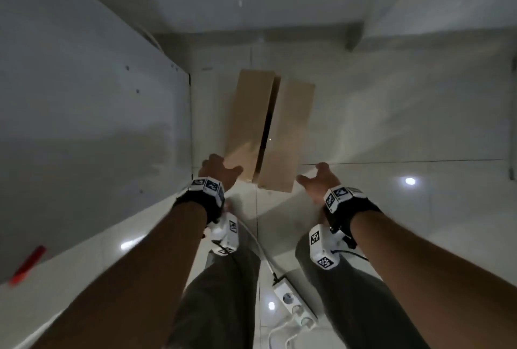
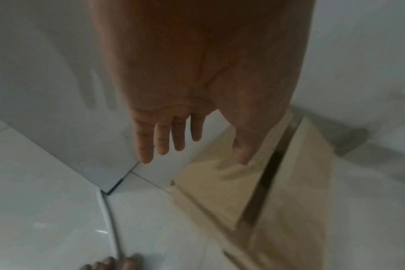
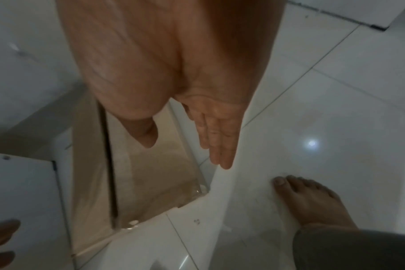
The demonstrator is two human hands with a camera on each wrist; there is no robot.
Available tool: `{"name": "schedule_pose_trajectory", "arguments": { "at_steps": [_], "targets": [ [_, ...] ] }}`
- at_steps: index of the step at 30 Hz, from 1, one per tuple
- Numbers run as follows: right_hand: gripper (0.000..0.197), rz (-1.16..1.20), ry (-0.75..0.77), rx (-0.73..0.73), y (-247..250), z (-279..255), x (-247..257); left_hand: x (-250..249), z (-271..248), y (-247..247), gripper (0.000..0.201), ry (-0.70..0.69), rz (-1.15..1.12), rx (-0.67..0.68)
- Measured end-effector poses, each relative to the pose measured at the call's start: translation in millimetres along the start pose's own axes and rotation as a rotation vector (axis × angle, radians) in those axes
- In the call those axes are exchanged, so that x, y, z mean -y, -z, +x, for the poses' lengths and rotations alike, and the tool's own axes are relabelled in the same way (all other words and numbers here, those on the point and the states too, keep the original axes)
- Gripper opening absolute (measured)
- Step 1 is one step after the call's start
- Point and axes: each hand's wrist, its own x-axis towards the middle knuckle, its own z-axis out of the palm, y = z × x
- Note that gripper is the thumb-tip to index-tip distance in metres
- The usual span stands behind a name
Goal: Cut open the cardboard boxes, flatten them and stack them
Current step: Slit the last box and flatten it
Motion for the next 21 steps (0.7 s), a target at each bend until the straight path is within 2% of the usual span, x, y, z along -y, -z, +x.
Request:
{"name": "schedule_pose_trajectory", "arguments": {
  "at_steps": [2,4,7,9,12,14,17,21],
  "targets": [
    [0.083,-0.022,-0.039,0.020,-21,39,-7,22,36,-20,0.090,0.036,0.070,0.011],
    [0.080,-0.039,-0.073,0.057,-40,67,-10,37,62,-37,0.095,0.026,0.052,0.049],
    [0.069,0.013,-0.056,0.101,-57,80,-2,41,76,-54,0.090,-0.054,-0.011,0.092],
    [0.062,0.016,-0.009,0.028,-58,73,9,35,66,-53,0.094,-0.099,0.030,0.039],
    [0.078,0.177,0.010,-0.231,-38,34,31,11,26,-30,0.106,-0.193,0.041,-0.073],
    [0.080,0.324,0.105,-0.364,-14,-1,45,-15,-12,-6,0.115,-0.252,-0.031,-0.112],
    [0.072,0.496,0.237,-0.482,43,-66,74,-61,-76,41,0.128,-0.354,-0.141,-0.193],
    [0.073,0.484,0.423,-0.599,129,-170,106,-111,-177,114,0.140,-0.524,-0.110,-0.349]
  ]
}}
